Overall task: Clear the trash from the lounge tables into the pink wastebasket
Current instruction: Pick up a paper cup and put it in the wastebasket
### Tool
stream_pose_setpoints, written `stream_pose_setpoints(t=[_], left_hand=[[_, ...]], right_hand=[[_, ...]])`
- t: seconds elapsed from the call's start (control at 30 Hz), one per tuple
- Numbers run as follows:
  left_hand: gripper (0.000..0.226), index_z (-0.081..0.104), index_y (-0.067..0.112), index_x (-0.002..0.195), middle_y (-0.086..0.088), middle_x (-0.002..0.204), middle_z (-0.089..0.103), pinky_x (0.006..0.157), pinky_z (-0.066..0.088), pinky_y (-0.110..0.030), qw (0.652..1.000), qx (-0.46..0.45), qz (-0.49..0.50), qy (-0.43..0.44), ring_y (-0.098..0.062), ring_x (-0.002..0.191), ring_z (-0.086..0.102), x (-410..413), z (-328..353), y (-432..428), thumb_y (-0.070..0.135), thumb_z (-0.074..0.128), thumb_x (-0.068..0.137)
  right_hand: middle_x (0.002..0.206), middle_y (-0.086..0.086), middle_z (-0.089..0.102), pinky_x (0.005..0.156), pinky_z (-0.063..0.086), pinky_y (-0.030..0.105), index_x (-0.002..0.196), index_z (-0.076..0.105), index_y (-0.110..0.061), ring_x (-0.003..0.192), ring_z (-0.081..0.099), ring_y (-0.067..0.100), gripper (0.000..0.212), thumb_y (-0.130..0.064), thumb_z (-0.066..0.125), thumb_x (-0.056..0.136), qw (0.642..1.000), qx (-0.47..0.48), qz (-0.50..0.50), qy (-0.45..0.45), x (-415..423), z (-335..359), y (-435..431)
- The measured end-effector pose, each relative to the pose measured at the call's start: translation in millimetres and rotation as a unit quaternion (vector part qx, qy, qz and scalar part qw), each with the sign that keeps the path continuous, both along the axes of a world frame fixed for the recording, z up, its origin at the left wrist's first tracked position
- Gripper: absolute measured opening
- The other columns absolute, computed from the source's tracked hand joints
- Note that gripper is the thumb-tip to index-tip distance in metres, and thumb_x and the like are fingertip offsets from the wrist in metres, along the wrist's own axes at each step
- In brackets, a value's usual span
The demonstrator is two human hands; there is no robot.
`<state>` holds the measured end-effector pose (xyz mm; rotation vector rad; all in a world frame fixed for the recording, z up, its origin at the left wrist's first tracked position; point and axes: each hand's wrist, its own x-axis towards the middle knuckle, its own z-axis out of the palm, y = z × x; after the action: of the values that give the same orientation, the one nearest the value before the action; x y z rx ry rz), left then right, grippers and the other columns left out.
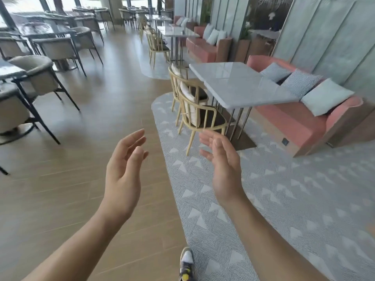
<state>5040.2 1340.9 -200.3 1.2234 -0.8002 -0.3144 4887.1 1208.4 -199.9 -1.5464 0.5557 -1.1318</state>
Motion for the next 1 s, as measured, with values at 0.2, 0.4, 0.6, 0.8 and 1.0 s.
stream_pose_setpoints(t=[0.2,0.4,0.6,0.8,1.0], left_hand=[[0.039,0.065,0.032,0.128,0.016,0.135,0.069,0.107,0.052,-0.043,1.0,0.0,-0.013,0.001,-0.013,0.136,0.06,85,-17,-134,0.048,0.051,0.094],[0.038,0.064,0.028,0.128,0.02,0.13,0.071,0.101,0.057,-0.032,1.0,-0.017,-0.025,-0.002,-0.006,0.129,0.064,164,-6,-282,0.045,0.051,0.097],[0.038,0.064,0.026,0.128,0.018,0.129,0.072,0.102,0.057,-0.03,0.999,-0.022,-0.028,0.005,-0.006,0.127,0.065,239,1,-395,0.044,0.052,0.097],[0.039,0.066,0.029,0.128,0.007,0.137,0.068,0.104,0.053,-0.045,1.0,-0.017,-0.016,0.006,-0.018,0.136,0.06,322,-10,-483,0.046,0.052,0.097],[0.035,0.067,0.033,0.126,0.009,0.138,0.068,0.104,0.053,-0.044,0.999,-0.028,-0.038,0.011,-0.017,0.136,0.06,433,-21,-579,0.046,0.052,0.097]], right_hand=[[0.126,-0.014,0.073,0.107,0.054,0.04,0.128,0.069,-0.028,0.126,0.065,0.009,0.051,-0.063,0.044,0.099,1.0,0.008,-0.014,0.001,80,-20,-125],[0.125,-0.014,0.073,0.108,0.054,0.044,0.125,0.071,-0.027,0.126,0.064,0.008,0.056,-0.07,0.049,0.097,1.0,0.017,-0.021,-0.013,167,-4,-276],[0.129,-0.013,0.072,0.111,0.052,0.05,0.12,0.07,-0.05,0.13,0.063,0.011,0.046,-0.08,0.048,0.093,1.0,0.003,-0.007,-0.005,241,7,-387],[0.126,-0.012,0.072,0.106,0.056,0.035,0.115,0.071,-0.048,0.125,0.066,0.009,0.048,-0.083,0.049,0.089,1.0,0.011,-0.014,0.018,315,3,-470],[0.126,-0.015,0.072,0.098,0.057,0.025,0.119,0.069,-0.05,0.121,0.068,0.007,0.05,-0.083,0.047,0.09,0.999,0.005,-0.03,0.033,423,-3,-556]])
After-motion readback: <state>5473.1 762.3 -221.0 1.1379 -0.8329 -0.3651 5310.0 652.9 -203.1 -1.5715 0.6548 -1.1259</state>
